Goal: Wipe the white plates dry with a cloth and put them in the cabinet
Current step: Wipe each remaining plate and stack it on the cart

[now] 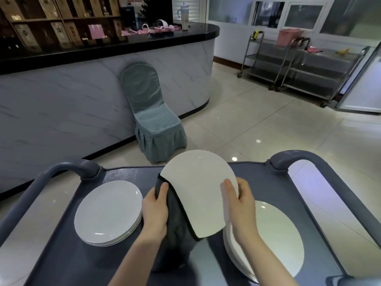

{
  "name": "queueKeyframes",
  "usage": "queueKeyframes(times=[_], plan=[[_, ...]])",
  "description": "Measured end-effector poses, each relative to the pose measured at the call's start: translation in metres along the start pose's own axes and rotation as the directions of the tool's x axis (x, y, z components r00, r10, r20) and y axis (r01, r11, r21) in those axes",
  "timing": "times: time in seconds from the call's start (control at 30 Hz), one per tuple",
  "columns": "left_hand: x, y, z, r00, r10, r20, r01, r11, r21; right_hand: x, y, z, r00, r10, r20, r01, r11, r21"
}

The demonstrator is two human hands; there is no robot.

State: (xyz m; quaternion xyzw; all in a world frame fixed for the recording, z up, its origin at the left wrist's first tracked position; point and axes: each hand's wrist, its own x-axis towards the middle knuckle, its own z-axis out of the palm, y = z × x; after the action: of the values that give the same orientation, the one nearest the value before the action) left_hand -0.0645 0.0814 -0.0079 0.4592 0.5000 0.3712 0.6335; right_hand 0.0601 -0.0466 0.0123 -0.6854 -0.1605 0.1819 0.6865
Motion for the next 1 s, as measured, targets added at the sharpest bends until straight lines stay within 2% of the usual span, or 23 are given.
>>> queueKeyframes(times=[0.07,0.13,0.17,0.23,0.3,0.33,0.4,0.5,0.57,0.67,0.77,0.83,0.9,1.0], plan=[[0.009,0.008,-0.011,0.984,0.175,0.045,-0.18,0.966,0.186,0.014,-0.007,-0.015,0.988,-0.051,0.146,0.067,0.992,-0.106],[0.014,0.018,-0.014,0.912,0.354,0.205,-0.407,0.84,0.358,0.027,-0.022,-0.022,0.949,-0.113,0.293,0.19,0.949,-0.252],[0.015,0.024,-0.013,0.861,0.4,0.314,-0.501,0.769,0.396,0.033,-0.03,-0.022,0.913,-0.127,0.388,0.268,0.903,-0.336],[0.015,0.031,-0.006,0.762,0.396,0.513,-0.616,0.689,0.382,0.036,-0.041,-0.014,0.807,-0.091,0.583,0.404,0.805,-0.434],[0.016,0.034,0.0,0.695,0.366,0.619,-0.664,0.658,0.356,0.034,-0.041,-0.009,0.752,-0.089,0.653,0.478,0.757,-0.446],[0.015,0.033,0.0,0.696,0.365,0.618,-0.661,0.661,0.355,0.032,-0.04,-0.008,0.756,-0.108,0.645,0.478,0.764,-0.432],[0.013,0.027,-0.002,0.748,0.382,0.542,-0.614,0.707,0.35,0.032,-0.039,-0.012,0.798,-0.151,0.584,0.438,0.81,-0.39],[0.01,0.013,-0.01,0.857,0.358,0.372,-0.481,0.816,0.322,0.033,-0.031,-0.019,0.912,-0.163,0.376,0.283,0.913,-0.293],[0.015,0.012,-0.015,0.894,0.295,0.338,-0.409,0.845,0.345,0.029,-0.026,-0.019,0.956,-0.107,0.272,0.178,0.951,-0.253],[0.024,0.024,-0.017,0.849,0.317,0.422,-0.494,0.76,0.423,0.022,-0.019,-0.016,0.945,-0.119,0.304,0.202,0.945,-0.258],[0.023,0.038,-0.014,0.726,0.305,0.616,-0.635,0.641,0.431,0.018,-0.02,-0.008,0.874,-0.131,0.469,0.306,0.897,-0.319],[0.021,0.039,-0.013,0.682,0.269,0.68,-0.671,0.601,0.436,0.017,-0.02,-0.005,0.84,-0.126,0.528,0.351,0.868,-0.351],[0.018,0.033,-0.015,0.718,0.288,0.634,-0.636,0.64,0.43,0.019,-0.022,-0.01,0.855,-0.146,0.498,0.342,0.88,-0.329],[0.01,0.014,-0.017,0.853,0.341,0.394,-0.485,0.797,0.36,0.022,-0.023,-0.019,0.951,-0.132,0.279,0.194,0.959,-0.208]])
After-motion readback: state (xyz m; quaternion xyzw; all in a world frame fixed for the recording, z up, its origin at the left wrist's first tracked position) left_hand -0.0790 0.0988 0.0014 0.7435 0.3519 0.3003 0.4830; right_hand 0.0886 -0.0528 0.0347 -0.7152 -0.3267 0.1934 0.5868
